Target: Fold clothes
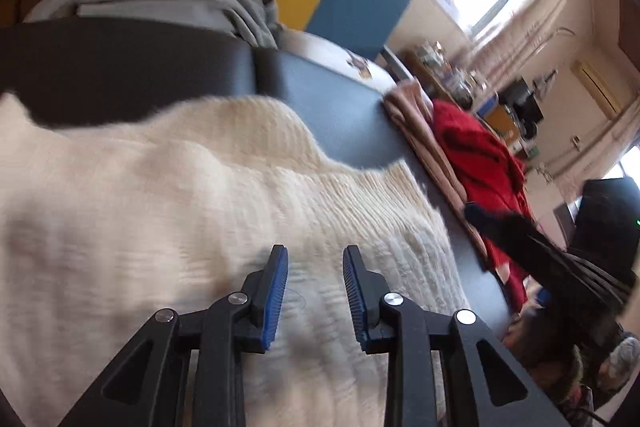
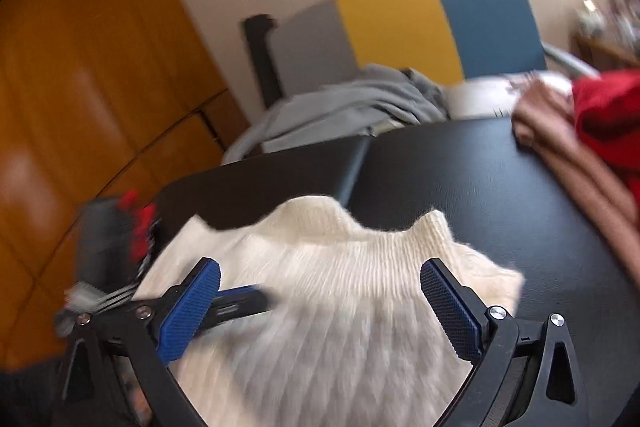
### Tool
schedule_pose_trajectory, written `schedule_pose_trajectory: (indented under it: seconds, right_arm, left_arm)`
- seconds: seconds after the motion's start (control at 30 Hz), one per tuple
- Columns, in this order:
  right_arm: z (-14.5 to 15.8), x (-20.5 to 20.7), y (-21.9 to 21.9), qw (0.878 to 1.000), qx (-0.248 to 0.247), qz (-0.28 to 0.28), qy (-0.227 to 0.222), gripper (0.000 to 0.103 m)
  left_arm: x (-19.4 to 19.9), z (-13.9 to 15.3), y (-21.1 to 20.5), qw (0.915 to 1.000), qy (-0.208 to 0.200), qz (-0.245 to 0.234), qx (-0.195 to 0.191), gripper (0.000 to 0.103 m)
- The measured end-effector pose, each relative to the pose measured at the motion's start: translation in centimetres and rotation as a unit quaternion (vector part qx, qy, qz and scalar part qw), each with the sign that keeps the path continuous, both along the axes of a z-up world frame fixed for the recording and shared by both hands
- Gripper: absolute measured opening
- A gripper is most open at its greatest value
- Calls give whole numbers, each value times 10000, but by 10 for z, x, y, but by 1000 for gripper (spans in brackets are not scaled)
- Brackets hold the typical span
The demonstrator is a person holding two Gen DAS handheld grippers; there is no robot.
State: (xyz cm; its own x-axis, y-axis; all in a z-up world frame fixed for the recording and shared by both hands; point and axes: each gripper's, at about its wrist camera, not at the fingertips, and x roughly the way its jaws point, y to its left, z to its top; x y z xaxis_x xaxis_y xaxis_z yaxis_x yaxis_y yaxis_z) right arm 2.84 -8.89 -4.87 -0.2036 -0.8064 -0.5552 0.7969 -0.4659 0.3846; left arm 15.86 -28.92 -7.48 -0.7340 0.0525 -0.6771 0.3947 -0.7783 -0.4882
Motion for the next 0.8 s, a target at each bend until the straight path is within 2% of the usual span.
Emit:
schedule_pose_trajectory:
  seconds: [0.07, 0.17, 0.27, 0.37, 0.47, 0.63, 0.73, 0.8]
  right_arm:
    - [-15, -6, -20, 9996, 205, -107, -131, 101]
    - [-48, -2, -41, 9959, 904, -68, -34, 103]
    - [-49, -1, -41, 9963, 862, -32, 10, 103]
    - [-52, -8, -29, 9984, 475, 10, -296, 103]
    - [-53, -8, -28, 9984, 464, -9, -308, 103]
    - [-56, 1, -46, 9937, 1071, 217, 231, 103]
    - [-57, -3, -45, 9925, 1130, 358, 292, 103]
    - [-58, -6, -42, 9933, 1067, 373, 250, 103]
  left_arm:
    - [29, 13, -9, 9997, 79, 94, -233, 29]
    - [85, 29, -28, 9981, 98, 298, -540, 30]
    - [149, 31, -54, 9973, 19, 533, -514, 31]
    - [197, 19, -73, 9964, -167, 687, -471, 32]
    - [232, 0, -83, 9980, -223, 593, -71, 36]
    - [254, -26, -93, 9969, -399, 652, 179, 43]
    - [261, -32, -100, 9964, -114, 694, 483, 45]
    - [257, -35, -99, 9959, 133, 491, 752, 45]
